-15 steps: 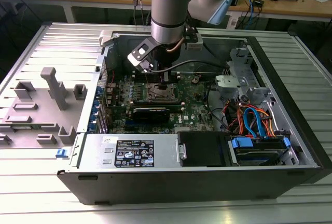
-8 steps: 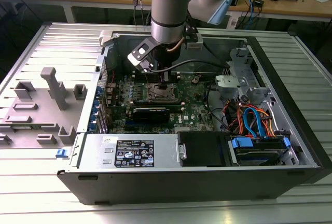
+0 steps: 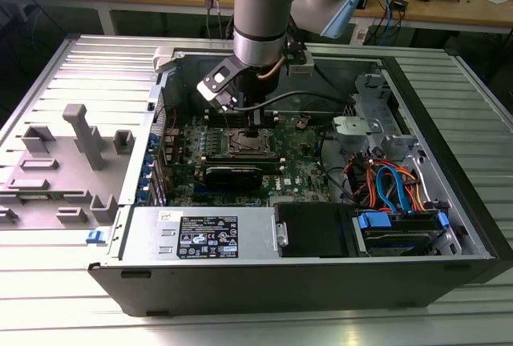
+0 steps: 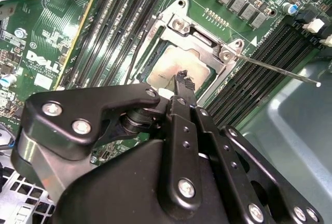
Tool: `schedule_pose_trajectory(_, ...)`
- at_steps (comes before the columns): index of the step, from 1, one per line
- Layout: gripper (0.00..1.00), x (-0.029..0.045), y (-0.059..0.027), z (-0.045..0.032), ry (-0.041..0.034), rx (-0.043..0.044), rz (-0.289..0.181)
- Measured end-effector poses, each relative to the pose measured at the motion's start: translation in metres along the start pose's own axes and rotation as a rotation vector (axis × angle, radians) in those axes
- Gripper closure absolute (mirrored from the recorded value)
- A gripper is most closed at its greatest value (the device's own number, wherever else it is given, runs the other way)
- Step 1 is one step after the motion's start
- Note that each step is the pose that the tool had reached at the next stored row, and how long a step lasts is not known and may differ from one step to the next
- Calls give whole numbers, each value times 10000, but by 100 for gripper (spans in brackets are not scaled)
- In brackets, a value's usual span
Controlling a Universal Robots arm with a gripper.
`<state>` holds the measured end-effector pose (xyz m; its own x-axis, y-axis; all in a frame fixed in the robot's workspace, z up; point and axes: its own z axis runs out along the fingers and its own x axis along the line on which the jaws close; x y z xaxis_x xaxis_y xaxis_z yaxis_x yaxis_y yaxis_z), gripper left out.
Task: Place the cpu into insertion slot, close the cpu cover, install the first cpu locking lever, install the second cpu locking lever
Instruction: 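Install the first cpu locking lever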
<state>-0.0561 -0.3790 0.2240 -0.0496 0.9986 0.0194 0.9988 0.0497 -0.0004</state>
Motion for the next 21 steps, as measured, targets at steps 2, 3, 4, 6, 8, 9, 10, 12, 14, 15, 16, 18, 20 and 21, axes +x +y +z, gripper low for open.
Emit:
schedule_pose_trajectory(2,89,0,0,-4,2,-2,-1)
schedule_pose_trajectory(3,89,0,0,-5,2,-1,-1)
schedule_pose_trajectory(4,89,0,0,-6,0,0,-1)
schedule_pose_trajectory(6,89,0,0,-7,0,0,-1)
schedule_pose_trajectory(8,89,0,0,-11,0,0,-1)
schedule_pose_trajectory(9,89,0,0,-12,1,-1,-1)
schedule_pose_trajectory(10,89,0,0,-15,0,-1,0)
schedule_pose_trajectory(12,89,0,0,-21,-2,1,0)
schedule_pose_trajectory(14,89,0,0,-31,0,0,0)
schedule_pose_trajectory(15,89,1,0,-36,1,-1,-1)
schedule_pose_trajectory(16,89,1,0,-38,2,-2,-1)
schedule_pose_trajectory(18,89,1,0,-49,1,-1,-1)
schedule_pose_trajectory(20,89,1,0,-54,0,-1,0)
schedule_pose_trajectory(21,89,1,0,-61,0,0,-1)
